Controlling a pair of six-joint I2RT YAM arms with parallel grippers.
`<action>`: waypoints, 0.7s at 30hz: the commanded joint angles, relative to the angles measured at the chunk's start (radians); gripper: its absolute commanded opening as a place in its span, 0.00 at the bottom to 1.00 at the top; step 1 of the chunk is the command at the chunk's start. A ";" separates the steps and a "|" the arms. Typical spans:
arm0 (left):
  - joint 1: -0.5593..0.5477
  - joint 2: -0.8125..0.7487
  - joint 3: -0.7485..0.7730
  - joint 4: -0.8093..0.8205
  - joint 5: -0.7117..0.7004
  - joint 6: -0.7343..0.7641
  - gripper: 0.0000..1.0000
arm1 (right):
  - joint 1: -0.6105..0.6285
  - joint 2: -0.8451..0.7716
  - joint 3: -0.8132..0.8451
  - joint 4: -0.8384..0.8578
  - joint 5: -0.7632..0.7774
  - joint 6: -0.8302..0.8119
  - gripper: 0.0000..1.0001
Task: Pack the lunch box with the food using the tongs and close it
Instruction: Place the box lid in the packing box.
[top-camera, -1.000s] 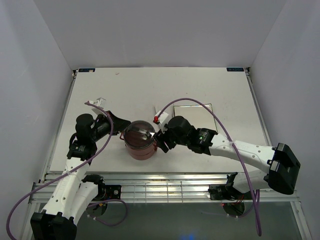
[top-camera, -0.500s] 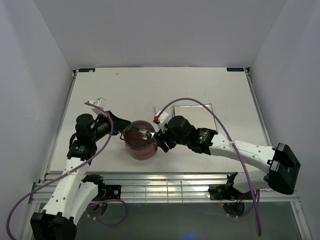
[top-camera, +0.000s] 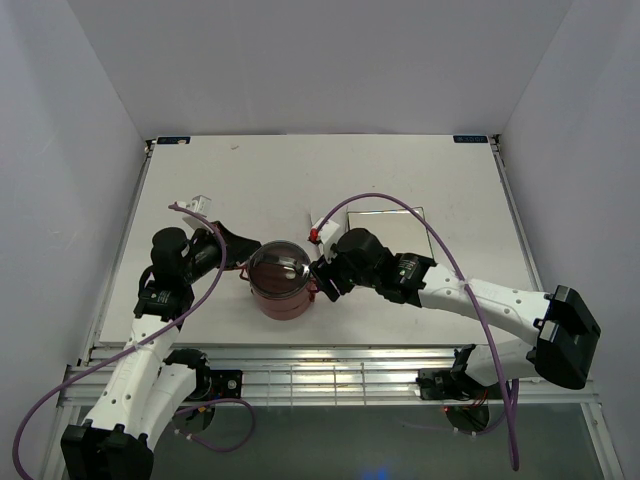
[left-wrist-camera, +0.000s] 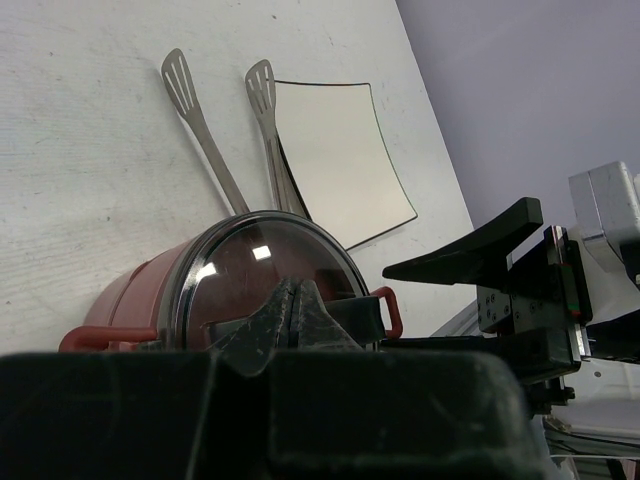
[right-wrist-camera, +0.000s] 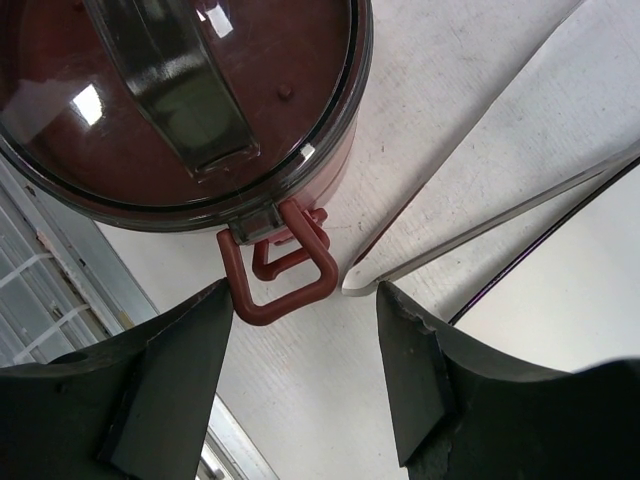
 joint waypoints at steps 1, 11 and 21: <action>-0.004 -0.015 0.021 -0.001 -0.003 0.012 0.00 | -0.007 -0.004 0.037 0.020 -0.026 -0.018 0.65; -0.004 -0.020 0.082 -0.073 -0.052 0.055 0.00 | -0.007 -0.084 0.001 0.043 -0.175 -0.029 0.65; -0.003 -0.011 0.087 -0.085 -0.052 0.055 0.00 | -0.020 -0.027 0.029 0.034 -0.125 -0.053 0.66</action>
